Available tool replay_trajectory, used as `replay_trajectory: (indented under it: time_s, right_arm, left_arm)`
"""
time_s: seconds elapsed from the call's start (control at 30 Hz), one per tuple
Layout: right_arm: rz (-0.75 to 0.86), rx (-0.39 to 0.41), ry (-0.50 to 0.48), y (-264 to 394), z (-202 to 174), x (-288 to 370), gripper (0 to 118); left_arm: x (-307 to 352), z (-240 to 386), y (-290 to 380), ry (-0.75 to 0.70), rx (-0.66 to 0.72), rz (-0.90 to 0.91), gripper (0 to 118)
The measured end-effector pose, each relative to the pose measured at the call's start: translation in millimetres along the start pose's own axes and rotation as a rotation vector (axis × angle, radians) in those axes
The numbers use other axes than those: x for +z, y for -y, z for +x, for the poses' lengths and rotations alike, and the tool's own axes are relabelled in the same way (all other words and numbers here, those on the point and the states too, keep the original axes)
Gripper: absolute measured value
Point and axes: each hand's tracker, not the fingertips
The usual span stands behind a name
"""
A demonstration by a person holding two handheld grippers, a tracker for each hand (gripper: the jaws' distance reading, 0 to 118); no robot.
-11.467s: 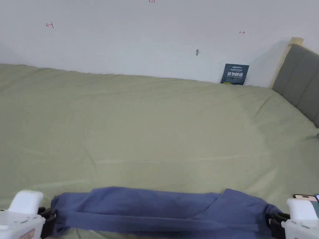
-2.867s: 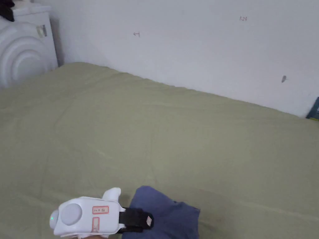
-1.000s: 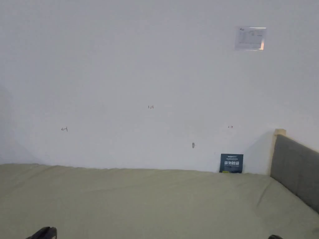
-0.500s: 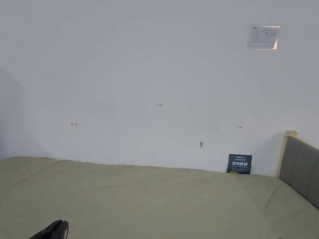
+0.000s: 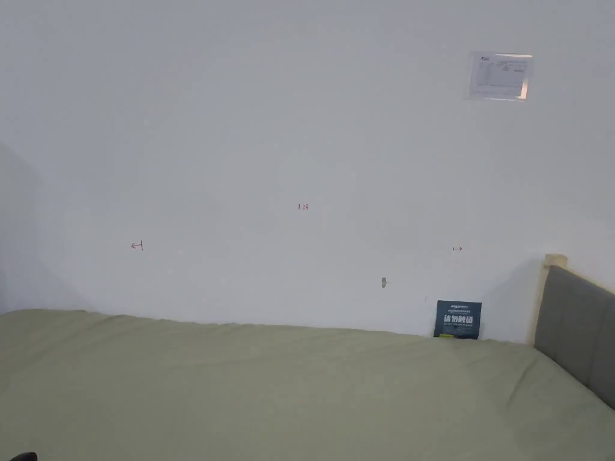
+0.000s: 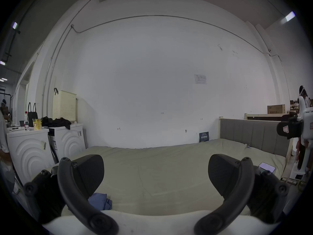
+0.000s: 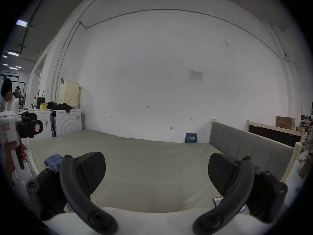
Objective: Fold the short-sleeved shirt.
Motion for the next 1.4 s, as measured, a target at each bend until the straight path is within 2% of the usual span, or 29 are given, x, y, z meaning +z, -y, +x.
replay_trajectory:
  time_s: [0.2, 0.3, 0.43, 0.5, 0.57, 0.7, 0.77, 0.97, 1.1, 1.4]
  right_arm:
    - [-0.045, -0.09, -0.03, -7.8, 6.7, -4.2, 118]
    - [-0.041, -0.093, -0.013, -11.0, 4.5, -3.4, 118]
    - [-0.06, -0.057, 0.012, -13.9, -1.8, -4.2, 118]
    - [-0.096, -0.059, 0.058, -16.2, -7.4, -5.4, 118]
    - [-0.127, -0.104, 0.072, -20.6, -8.7, -7.4, 118]
    - [-0.165, -0.264, 0.052, -24.6, 1.0, -8.7, 118]
    - [-0.202, -0.3, 0.07, -27.0, 4.5, -11.2, 118]
    - [-0.25, -0.328, 0.079, -26.1, 12.2, -15.7, 118]
    - [-0.253, -0.365, 0.012, -24.9, 16.7, -14.6, 118]
    - [-0.244, -0.325, -0.02, -25.5, 9.8, -11.9, 118]
  left_arm:
    - [-1.5, 3.6, -0.9, 0.002, -0.004, -0.005, 118]
    - [-2.0, 4.7, -1.3, 0.008, -0.005, -0.013, 118]
    - [-2.2, 5.9, -0.1, 0.01, 0.001, -0.02, 118]
    - [-2.1, 7.2, 0.8, 0.016, 0.005, -0.027, 118]
    - [-2.3, 7.1, 2.0, 0.017, 0.004, -0.033, 118]
    - [-2.0, 8.3, 4.9, 0.018, 0.009, -0.039, 118]
    - [-0.9, 9.4, 5.2, 0.017, 0.012, -0.034, 118]
    - [-1.9, 10.2, 4.7, 0.029, 0.018, -0.037, 118]
    - [-3.2, 10.2, 5.3, 0.036, 0.027, -0.044, 118]
    - [-4.2, 10.9, 4.2, 0.039, 0.026, -0.038, 118]
